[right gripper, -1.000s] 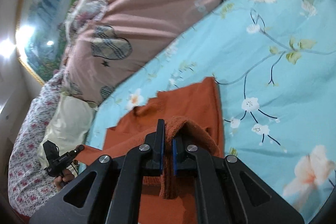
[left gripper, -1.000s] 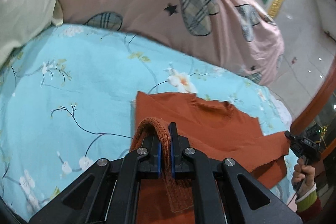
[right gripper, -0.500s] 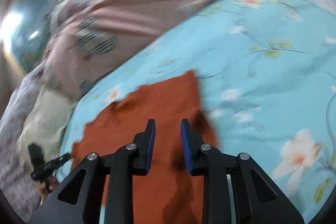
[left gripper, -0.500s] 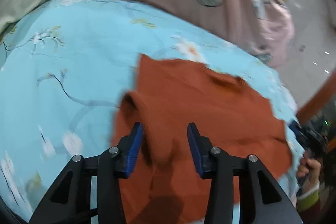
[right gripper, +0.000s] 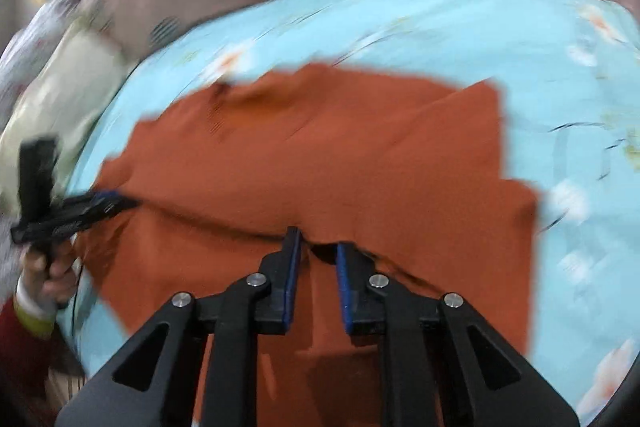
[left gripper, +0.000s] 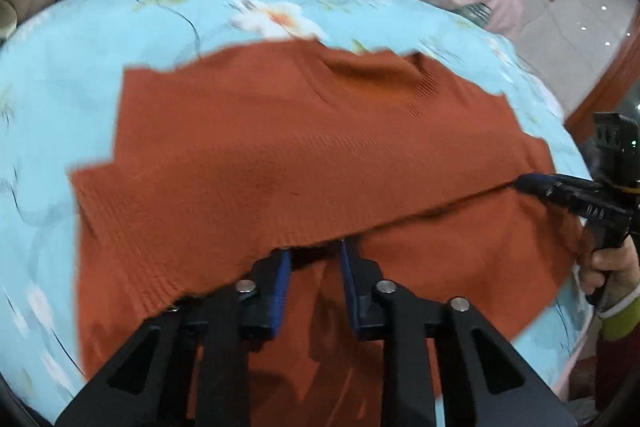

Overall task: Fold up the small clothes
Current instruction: 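Lower the folded hem onto the sweater and open both grippers, then press and smooth the folded sweater edge with the left gripper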

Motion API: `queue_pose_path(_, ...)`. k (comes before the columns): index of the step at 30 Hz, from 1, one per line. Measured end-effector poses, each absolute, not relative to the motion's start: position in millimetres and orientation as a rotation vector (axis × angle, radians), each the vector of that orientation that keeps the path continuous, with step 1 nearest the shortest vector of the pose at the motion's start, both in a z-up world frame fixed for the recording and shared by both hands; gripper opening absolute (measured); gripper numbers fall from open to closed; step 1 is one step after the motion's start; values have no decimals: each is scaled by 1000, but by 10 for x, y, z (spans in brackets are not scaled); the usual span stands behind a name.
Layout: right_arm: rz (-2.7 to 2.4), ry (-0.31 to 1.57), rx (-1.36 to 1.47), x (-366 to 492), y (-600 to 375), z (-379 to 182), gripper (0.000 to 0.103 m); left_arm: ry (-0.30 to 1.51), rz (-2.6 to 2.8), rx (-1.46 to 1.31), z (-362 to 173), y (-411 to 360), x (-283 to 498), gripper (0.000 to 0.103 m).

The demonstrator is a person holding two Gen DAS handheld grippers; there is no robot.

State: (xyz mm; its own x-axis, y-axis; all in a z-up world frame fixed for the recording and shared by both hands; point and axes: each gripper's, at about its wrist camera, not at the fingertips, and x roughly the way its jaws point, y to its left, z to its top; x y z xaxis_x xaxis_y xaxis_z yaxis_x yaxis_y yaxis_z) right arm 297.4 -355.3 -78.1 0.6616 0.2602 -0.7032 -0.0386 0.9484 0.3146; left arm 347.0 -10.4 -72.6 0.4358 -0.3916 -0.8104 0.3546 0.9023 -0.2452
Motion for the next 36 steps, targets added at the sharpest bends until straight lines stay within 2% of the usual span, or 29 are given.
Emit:
queue_pose_path(3, 44, 731, 361, 3036, -3831, -699, 20, 982, -393, -68, -613, 3, 3779, 24)
queue_pose_path(5, -17, 670, 445, 3031, -3986, -678, 20, 923, -278, -80, -526, 130, 3980, 37)
queue_pose_path(6, -44, 649, 483, 2990, -4057, -684, 21, 891, -236, -105, -494, 209, 4054, 40)
queue_pose_path(11, -72, 577, 544, 2634, -4106, -606, 21, 856, -142, -258, -477, 604, 4133, 44)
queue_pose_path(14, -20, 554, 531, 2352, -3980, -574, 21, 830, -97, -268, -457, 730, 3838, 50)
queue_pose_path(18, 72, 557, 516, 2049, -3595, -654, 22, 809, -112, -384, -465, 943, 3242, 50)
queue_pose_path(24, 145, 614, 529, 1663, -3236, -858, 23, 822, -210, -429, -520, 738, 2366, 50)
queue_pose_path(27, 172, 640, 510, 1537, -3111, -905, 25, 837, -258, -436, -581, 615, 1975, 56)
queue_pose_path(30, 180, 642, 513, 1430, -3074, -914, 30, 851, -279, -425, -643, 564, 1703, 61)
queue_pose_path(32, 179, 636, 510, 1366, -3064, -901, 35, 867, -274, -435, -706, 562, 1600, 61)
queue_pose_path(36, 176, 630, 505, 1280, -3064, -886, 39, 899, -272, -505, -832, 628, 1564, 61)
